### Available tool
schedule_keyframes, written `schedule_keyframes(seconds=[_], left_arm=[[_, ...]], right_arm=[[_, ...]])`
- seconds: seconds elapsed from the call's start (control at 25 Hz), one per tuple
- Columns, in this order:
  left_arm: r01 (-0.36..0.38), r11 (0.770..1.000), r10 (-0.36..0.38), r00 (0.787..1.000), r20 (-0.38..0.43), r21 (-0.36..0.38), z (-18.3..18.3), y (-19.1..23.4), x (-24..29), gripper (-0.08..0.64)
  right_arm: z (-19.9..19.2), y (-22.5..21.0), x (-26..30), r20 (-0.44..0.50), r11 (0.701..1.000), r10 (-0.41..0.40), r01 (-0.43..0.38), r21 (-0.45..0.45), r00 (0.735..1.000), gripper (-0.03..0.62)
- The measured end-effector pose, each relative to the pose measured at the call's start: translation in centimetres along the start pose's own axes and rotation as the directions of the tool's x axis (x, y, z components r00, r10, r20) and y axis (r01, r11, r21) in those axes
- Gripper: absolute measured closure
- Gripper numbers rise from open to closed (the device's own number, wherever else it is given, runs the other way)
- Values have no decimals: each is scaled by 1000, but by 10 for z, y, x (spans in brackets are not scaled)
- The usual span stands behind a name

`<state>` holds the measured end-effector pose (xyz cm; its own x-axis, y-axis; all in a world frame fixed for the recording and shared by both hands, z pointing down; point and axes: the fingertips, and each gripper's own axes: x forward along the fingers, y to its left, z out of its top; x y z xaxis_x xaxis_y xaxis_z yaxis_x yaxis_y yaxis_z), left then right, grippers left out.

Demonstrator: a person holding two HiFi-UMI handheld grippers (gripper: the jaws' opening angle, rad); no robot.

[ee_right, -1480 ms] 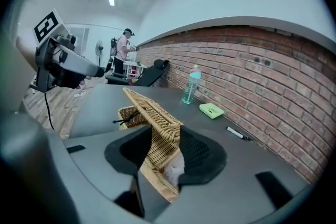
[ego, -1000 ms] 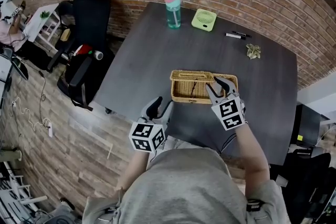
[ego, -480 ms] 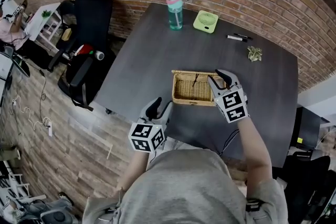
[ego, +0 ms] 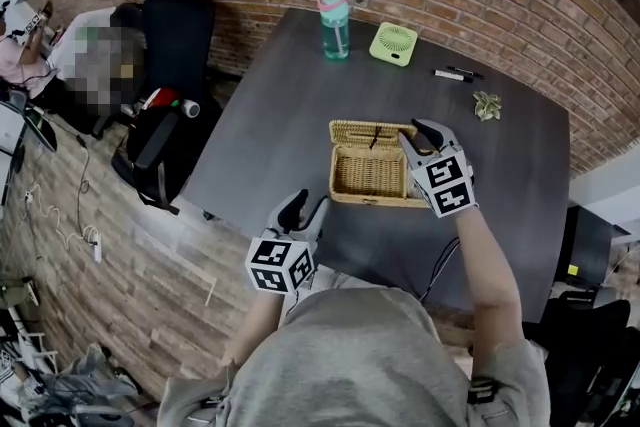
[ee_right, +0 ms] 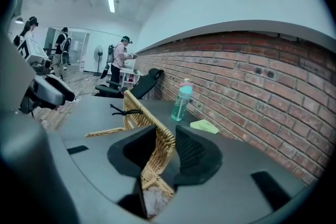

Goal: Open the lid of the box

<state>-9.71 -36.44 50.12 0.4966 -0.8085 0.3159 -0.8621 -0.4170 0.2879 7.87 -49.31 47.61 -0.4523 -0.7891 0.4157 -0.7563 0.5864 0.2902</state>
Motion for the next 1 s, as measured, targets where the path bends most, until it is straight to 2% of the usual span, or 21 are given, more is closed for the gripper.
schedule_keyframes(seconds=[0.84,1.0], left_arm=[[-20,1000,19,1000,-25,-15,-6,10,17,379],[-25,1000,25,999,-28,-17,-5,10,22,379]], right_arm=[[-4,-36,51,-47,994,73,-69,89,996,485],[-8,-42,61,-46,988,88,-82,130,995,485]])
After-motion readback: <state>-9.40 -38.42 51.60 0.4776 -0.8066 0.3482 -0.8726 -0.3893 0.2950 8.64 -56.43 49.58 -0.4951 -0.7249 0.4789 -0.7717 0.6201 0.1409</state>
